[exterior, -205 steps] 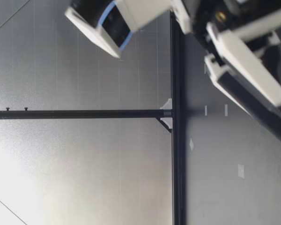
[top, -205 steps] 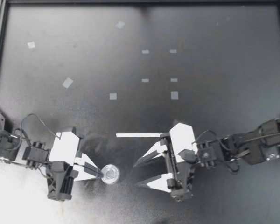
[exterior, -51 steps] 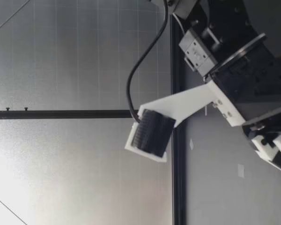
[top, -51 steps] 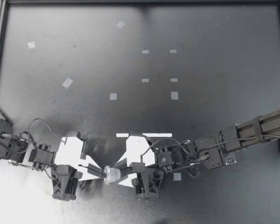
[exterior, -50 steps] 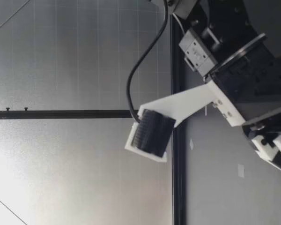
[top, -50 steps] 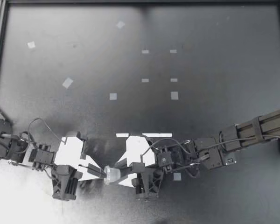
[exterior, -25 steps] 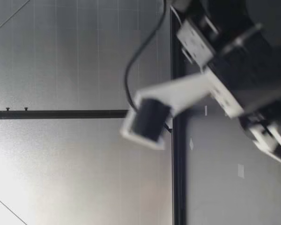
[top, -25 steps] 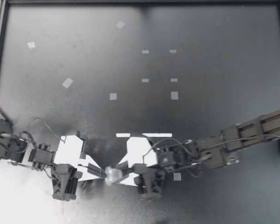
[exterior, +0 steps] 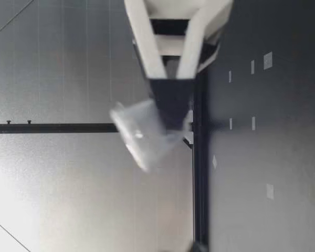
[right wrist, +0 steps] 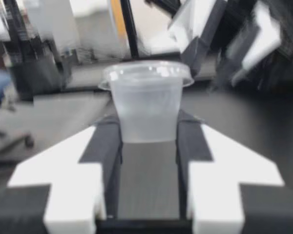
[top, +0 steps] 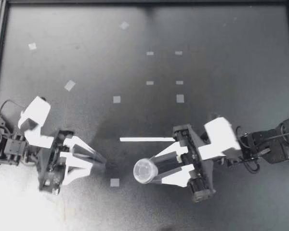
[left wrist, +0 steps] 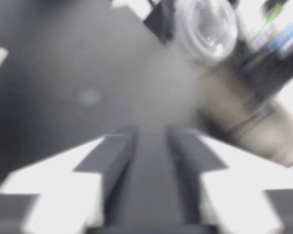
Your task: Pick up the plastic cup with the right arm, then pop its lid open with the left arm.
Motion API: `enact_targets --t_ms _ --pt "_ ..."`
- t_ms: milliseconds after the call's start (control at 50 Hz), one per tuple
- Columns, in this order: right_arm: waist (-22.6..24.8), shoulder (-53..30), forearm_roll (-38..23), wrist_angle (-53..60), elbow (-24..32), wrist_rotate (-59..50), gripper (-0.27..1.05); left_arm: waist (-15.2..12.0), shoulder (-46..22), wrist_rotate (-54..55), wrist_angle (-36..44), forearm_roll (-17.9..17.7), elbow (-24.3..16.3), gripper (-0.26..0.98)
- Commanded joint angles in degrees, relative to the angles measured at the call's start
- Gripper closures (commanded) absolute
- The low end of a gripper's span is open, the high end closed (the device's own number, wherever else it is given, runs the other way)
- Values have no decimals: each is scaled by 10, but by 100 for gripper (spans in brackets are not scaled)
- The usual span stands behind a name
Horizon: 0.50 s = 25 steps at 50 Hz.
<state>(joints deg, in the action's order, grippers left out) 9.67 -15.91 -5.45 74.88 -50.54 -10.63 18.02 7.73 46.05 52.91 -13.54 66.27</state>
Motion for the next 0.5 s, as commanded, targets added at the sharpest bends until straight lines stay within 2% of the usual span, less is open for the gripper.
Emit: enact_targets --t_ms 0,40,60,160,220,380,480 --pt "-4 -6 2 40 18 16 53 2 -15 85 42 -18 -23 -9" --pt "-4 -13 2 42 26 23 53 2 -30 148 66 -26 -35 -16" --pt "-4 -18 1 42 35 29 53 1 -35 170 76 -28 -40 -16" --pt "-4 -38 1 41 54 53 53 2 -67 258 134 -25 -73 -8" --pt "-4 -45 2 40 59 60 53 2 -77 286 150 -16 -79 -6" --pt "-7 -47 3 40 59 63 53 2 -77 301 151 13 -73 -6" --pt "-11 -40 3 32 58 64 53 4 -74 300 151 18 -61 -6"
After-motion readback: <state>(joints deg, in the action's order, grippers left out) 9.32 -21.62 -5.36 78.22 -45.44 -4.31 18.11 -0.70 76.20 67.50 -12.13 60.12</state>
